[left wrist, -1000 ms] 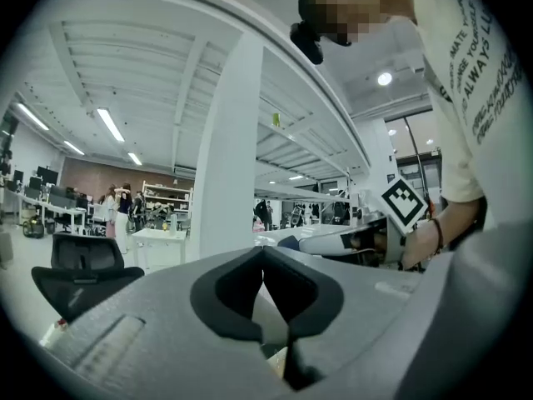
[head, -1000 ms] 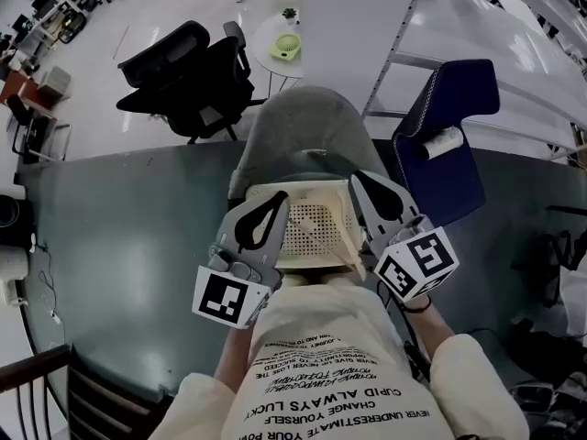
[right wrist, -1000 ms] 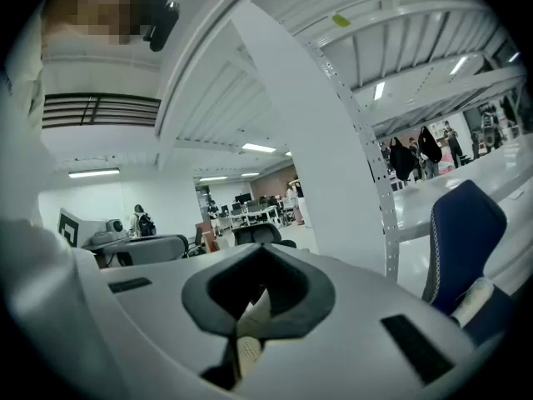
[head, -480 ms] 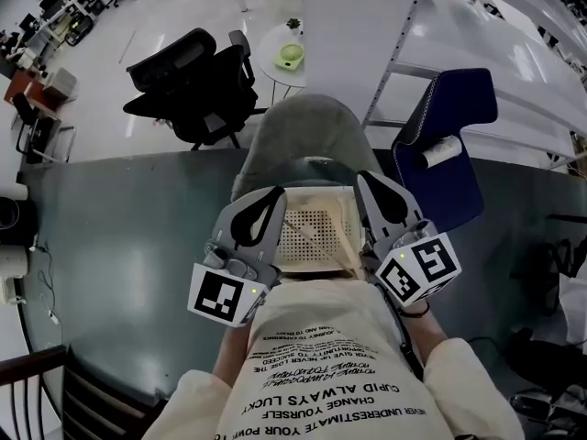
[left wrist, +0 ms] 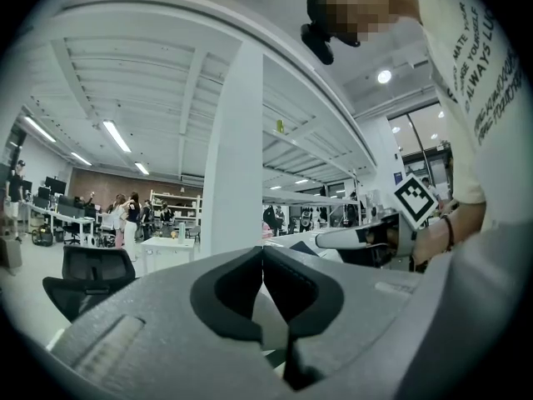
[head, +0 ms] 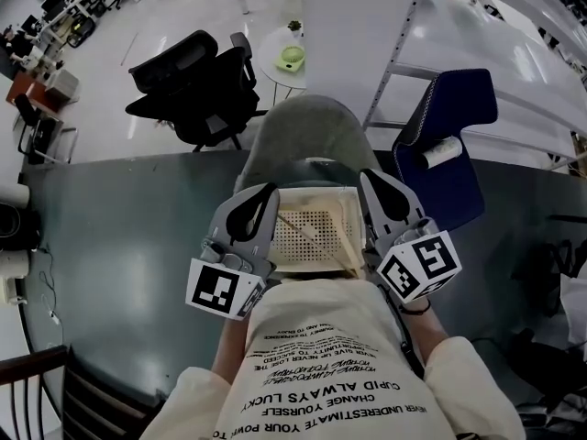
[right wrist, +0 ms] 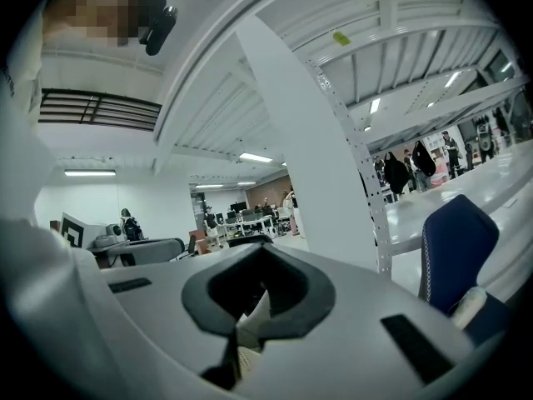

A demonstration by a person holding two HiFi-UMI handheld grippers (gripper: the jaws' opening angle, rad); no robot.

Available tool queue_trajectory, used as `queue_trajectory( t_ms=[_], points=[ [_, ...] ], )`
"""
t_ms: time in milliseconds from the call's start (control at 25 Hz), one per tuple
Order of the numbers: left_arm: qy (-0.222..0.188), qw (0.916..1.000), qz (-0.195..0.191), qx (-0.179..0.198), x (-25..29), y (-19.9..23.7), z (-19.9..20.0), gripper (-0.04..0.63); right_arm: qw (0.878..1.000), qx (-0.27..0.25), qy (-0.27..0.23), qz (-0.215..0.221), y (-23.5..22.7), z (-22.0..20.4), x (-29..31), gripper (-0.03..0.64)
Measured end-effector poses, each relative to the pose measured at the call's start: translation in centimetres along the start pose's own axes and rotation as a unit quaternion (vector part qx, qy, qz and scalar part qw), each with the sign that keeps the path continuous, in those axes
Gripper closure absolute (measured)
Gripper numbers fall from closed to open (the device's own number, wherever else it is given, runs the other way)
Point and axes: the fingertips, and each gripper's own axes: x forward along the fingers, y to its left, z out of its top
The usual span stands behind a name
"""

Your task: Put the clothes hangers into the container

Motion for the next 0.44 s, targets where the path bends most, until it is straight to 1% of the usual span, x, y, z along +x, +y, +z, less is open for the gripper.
queue_trajectory(
  t_ms=[440],
  points=[
    [0.021, 0.9996, 0.016, -0.006, -0.5, 1.1, -0.7, 0.572, 1.000, -0.026, -0.005, 0.011, 0.6, 0.0, 0.4, 0.614]
  ],
)
